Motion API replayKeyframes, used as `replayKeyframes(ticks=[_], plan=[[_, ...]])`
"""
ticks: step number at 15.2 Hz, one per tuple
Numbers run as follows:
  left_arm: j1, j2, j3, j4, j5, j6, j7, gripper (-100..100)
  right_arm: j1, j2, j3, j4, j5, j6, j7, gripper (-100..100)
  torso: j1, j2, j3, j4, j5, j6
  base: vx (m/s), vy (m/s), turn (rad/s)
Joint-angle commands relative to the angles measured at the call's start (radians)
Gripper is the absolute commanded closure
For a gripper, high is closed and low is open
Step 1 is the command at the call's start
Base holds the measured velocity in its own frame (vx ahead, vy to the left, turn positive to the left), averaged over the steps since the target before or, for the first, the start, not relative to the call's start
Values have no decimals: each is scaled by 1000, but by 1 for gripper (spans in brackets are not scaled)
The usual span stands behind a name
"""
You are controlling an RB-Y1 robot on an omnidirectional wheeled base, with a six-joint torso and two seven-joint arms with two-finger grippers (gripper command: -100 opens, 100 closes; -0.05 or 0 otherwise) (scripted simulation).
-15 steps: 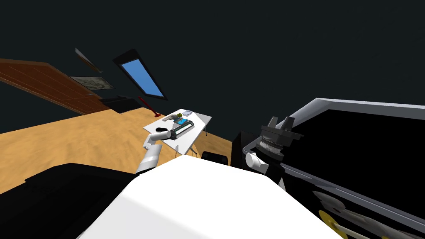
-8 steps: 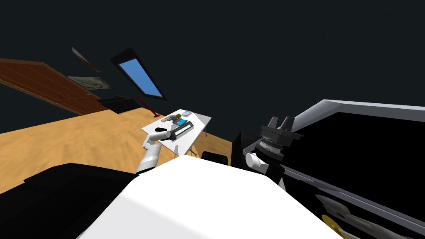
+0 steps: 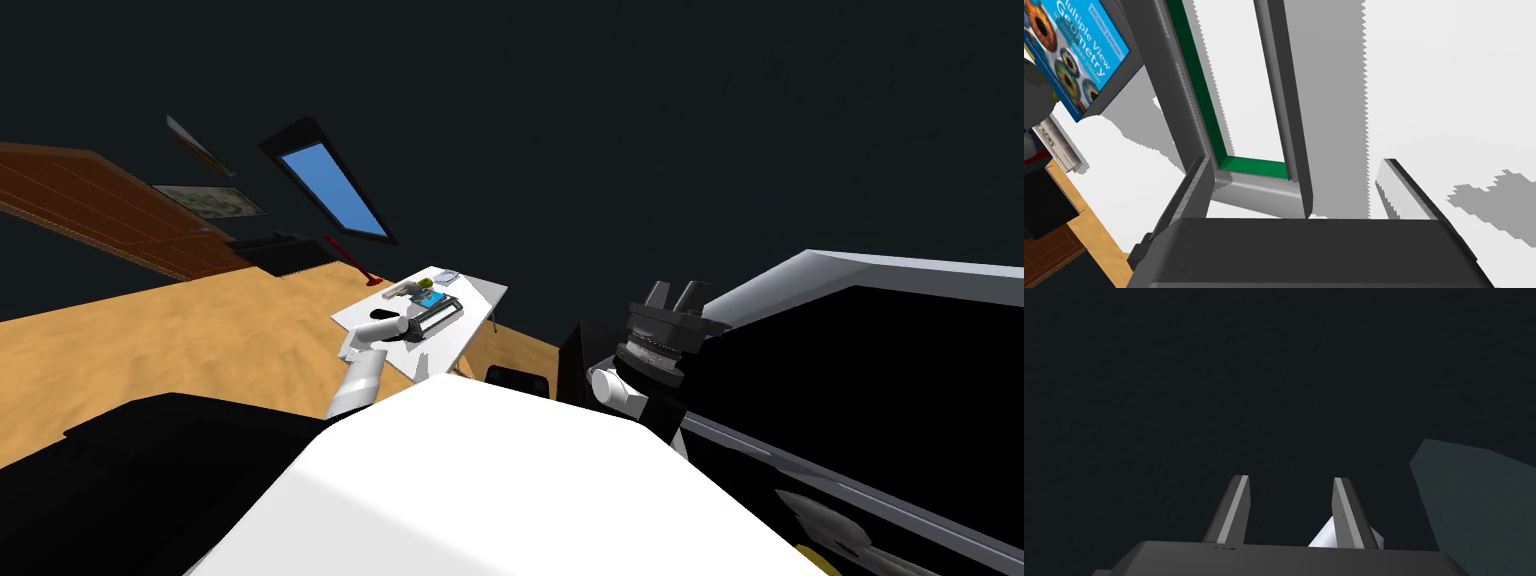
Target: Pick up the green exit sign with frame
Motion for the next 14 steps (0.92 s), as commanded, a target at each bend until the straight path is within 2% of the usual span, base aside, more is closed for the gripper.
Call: replayKeyframes(ticks=[1, 8, 14], plan=[[4, 0, 12, 9, 10, 21, 12, -100, 0, 0, 0, 0, 0, 0, 0, 0, 0, 0, 0, 0, 0, 0, 146, -3, -18], [18, -10, 47, 11, 30, 97, 58, -100, 0, 0, 0, 0, 0, 0, 0, 0, 0, -1, 0, 0, 0, 0, 142, -5, -22], [21, -12, 54, 12, 34, 113, 67, -100, 0, 0, 0, 0, 0, 0, 0, 0, 0, 6, 3, 1, 0, 0, 54, -6, -22]])
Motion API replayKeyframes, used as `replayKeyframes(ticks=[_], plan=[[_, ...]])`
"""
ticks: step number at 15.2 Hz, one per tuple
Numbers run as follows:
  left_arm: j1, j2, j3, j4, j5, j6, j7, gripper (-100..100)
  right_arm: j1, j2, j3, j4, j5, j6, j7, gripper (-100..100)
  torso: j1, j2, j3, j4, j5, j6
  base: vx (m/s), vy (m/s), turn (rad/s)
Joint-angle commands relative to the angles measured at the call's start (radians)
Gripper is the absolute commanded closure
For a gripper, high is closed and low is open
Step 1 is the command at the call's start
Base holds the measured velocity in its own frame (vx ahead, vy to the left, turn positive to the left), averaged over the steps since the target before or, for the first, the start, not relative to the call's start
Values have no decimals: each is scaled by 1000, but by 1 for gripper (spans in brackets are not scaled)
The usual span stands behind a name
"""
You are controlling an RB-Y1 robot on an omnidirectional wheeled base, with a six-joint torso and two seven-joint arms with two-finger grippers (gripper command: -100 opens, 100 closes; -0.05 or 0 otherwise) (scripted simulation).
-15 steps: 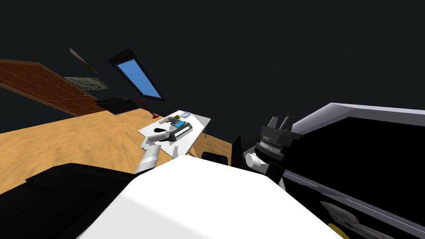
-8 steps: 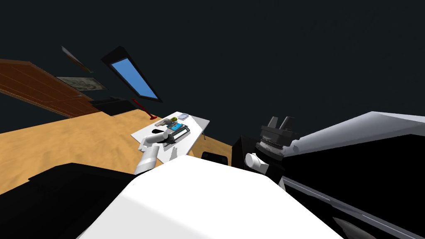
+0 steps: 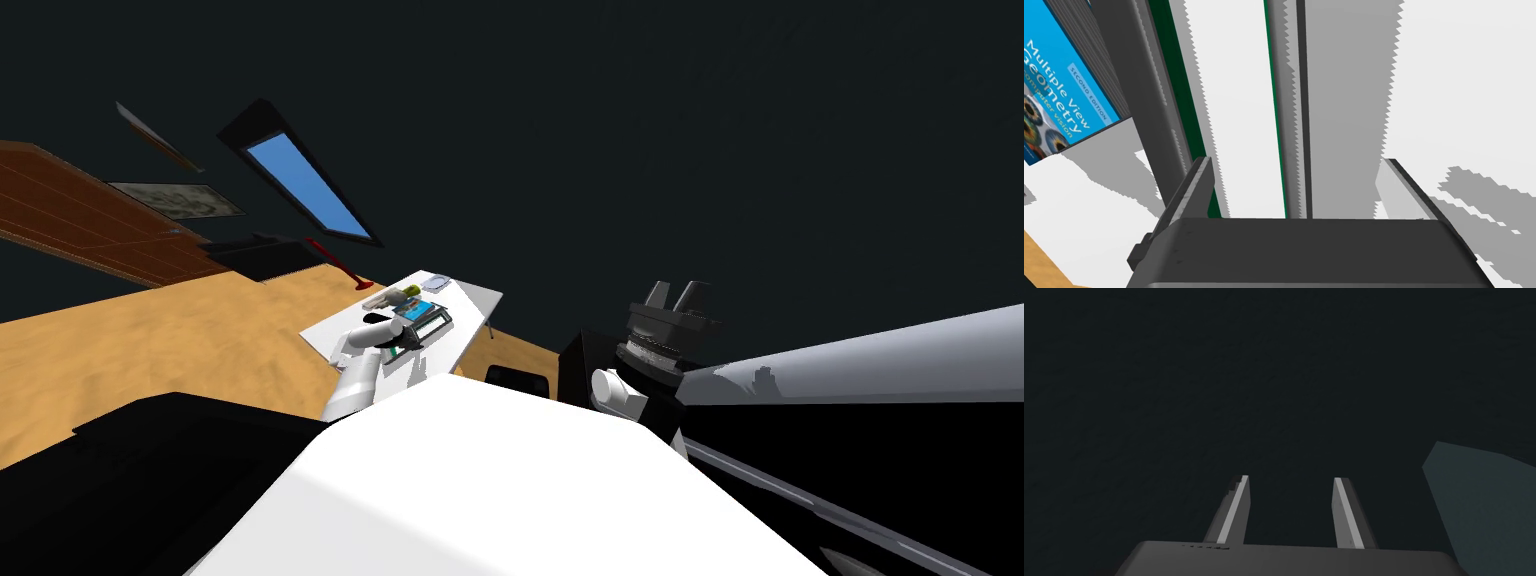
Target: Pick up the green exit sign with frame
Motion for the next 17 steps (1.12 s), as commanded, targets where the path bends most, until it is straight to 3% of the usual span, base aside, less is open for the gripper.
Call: replayKeyframes(ticks=[1, 7, 17], plan=[[1, 0, 1, 0, 1, 0, -1, -100, 0, 0, 0, 0, 0, 0, 0, 0, 0, 0, 0, 0, 0, 0, -16, 14, 52], [6, -4, 14, 1, 8, 29, 17, -100, 0, 0, 0, 0, 0, 0, 0, 0, -1, -3, -2, -1, 0, 0, 56, -1, -4], [12, 5, 6, -6, 5, 27, 28, -100, 0, 0, 0, 0, 0, 0, 0, 0, 0, 2, 1, 1, 0, 0, 5, -3, -11]])
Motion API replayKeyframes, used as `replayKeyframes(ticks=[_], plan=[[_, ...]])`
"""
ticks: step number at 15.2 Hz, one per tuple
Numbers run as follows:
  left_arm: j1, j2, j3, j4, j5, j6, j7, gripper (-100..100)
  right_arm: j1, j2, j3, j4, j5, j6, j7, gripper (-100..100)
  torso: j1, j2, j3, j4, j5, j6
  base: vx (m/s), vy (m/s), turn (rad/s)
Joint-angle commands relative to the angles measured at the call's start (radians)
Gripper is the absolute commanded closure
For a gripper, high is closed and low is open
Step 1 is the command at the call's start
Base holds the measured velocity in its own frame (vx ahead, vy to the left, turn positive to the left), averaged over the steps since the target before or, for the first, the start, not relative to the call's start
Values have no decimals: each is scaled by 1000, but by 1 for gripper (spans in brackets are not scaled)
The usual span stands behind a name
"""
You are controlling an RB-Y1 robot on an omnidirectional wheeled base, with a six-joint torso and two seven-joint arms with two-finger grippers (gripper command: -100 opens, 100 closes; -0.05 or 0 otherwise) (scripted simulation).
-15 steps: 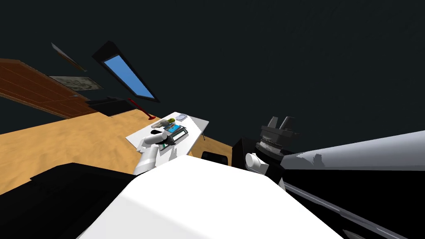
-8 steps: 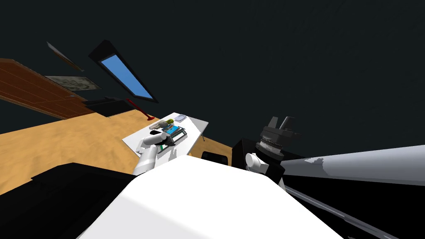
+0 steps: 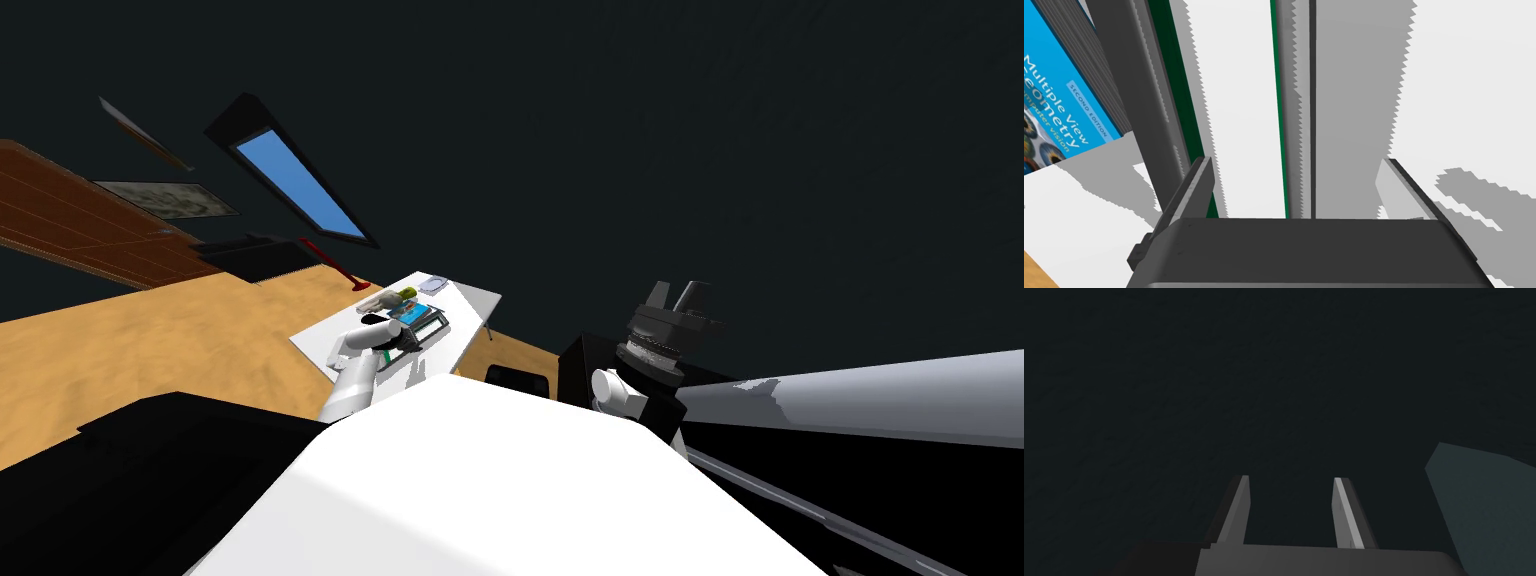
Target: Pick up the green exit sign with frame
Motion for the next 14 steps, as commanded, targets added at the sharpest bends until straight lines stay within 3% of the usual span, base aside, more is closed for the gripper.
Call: replayKeyframes(ticks=[1, 10, 11, 14], plan=[[3, 7, -6, -4, -2, -1, 9, -100, 0, 0, 0, 0, 0, 0, 0, 0, 0, 0, 0, 0, 0, 0, 18, -17, -61], [3, 7, -6, -4, -2, -1, 9, -100, 0, 0, 0, 0, 0, 0, 0, 0, 1, 1, 1, 0, 0, 0, 2, -1, -5], [11, -5, 12, -2, 6, 27, 37, -100, 0, 0, 0, 0, 0, 0, 0, 0, 1, 1, 1, 0, 0, 0, 25, 2, 6], [10, -8, 12, -1, 4, 28, 40, -100, 0, 0, 0, 0, 0, 0, 0, 0, 1, -4, -2, -1, 0, 0, 75, -5, -16]])
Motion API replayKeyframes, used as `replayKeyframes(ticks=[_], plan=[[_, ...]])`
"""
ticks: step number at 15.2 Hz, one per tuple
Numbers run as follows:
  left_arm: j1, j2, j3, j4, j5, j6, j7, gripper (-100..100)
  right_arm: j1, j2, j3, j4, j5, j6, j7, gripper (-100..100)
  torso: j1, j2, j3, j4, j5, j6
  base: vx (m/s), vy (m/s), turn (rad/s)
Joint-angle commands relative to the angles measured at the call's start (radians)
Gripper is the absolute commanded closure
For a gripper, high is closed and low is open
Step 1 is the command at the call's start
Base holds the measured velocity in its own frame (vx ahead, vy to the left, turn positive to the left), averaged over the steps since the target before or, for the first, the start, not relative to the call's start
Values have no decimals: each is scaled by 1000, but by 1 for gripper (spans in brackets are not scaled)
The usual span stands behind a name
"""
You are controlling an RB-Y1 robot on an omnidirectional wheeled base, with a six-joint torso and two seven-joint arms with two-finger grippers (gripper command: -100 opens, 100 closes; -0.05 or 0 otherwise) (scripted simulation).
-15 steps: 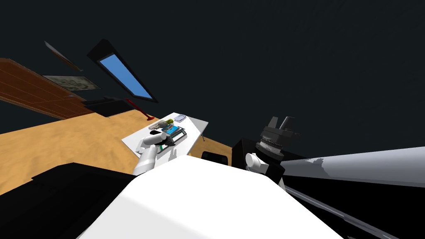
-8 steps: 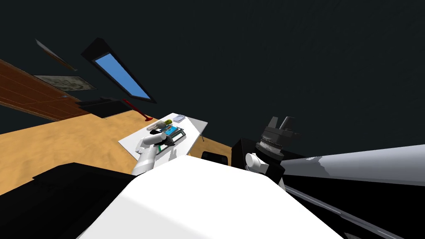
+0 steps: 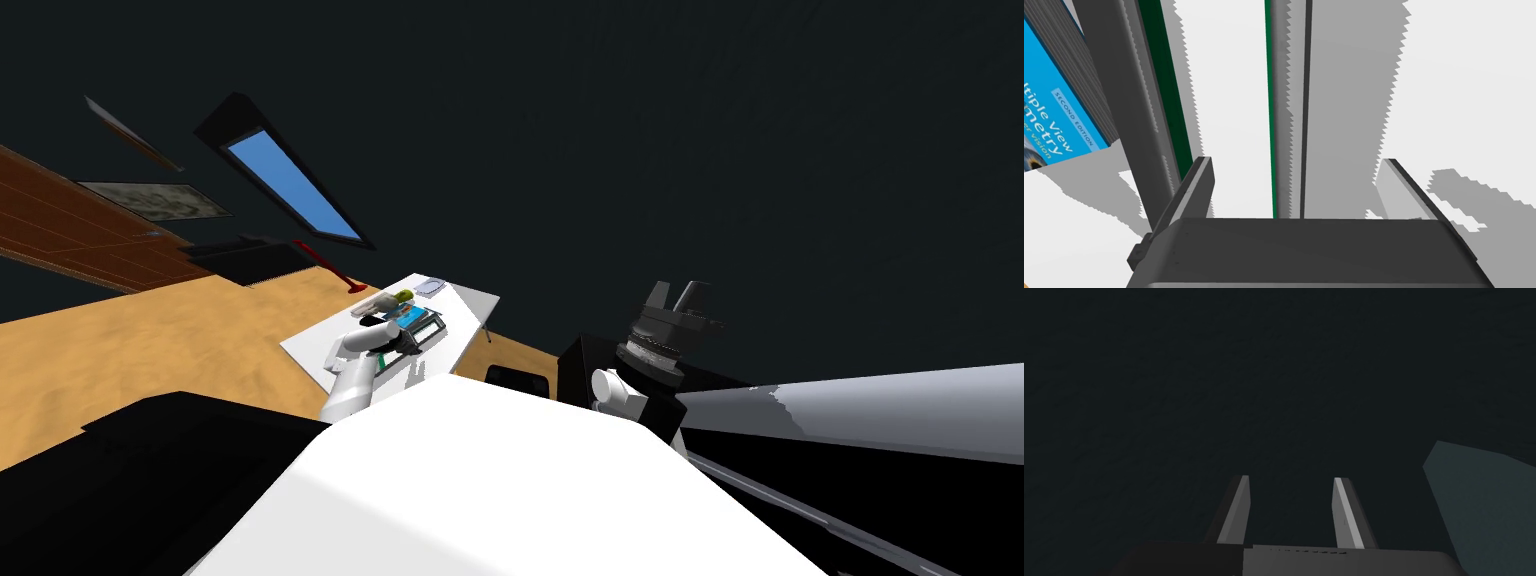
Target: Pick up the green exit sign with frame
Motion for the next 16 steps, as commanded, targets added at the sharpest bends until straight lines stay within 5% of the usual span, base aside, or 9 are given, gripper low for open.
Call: replayKeyframes(ticks=[1, 6, 7, 11, 15, 16], plan=[[-8, -3, -3, 34, -3, -34, -5, -100, 0, 0, 0, 0, 0, 0, 0, 0, 0, 0, 0, 0, 0, 0, 7, 1, -23], [-16, -5, -6, 69, -6, -65, -10, -100, 0, 0, 0, 0, 0, 0, 0, 0, 1, 7, 4, 1, 0, 0, -30, 9, -25], [-17, -5, -6, 74, -6, -71, -11, 100, 0, 0, 0, 0, 0, 0, 0, 0, 1, 7, 4, 2, 0, 0, -8, 2, -1], [-16, -8, -3, 76, -4, -68, -5, 100, 0, 0, 0, 0, 0, 0, 0, 0, 0, 5, 3, 1, -1, 3, 1, 0, 13], [0, 0, 0, 0, 0, 0, 0, 100, 0, 0, 0, 0, 0, 0, 0, 0, -2, 4, 3, 1, -2, 3, 27, -10, 17], [-2, -4, -2, 15, -2, -20, -2, 100, 0, 0, 0, 0, 0, 0, 0, 0, -2, 4, 3, 1, -2, 3, 18, -7, 13]])
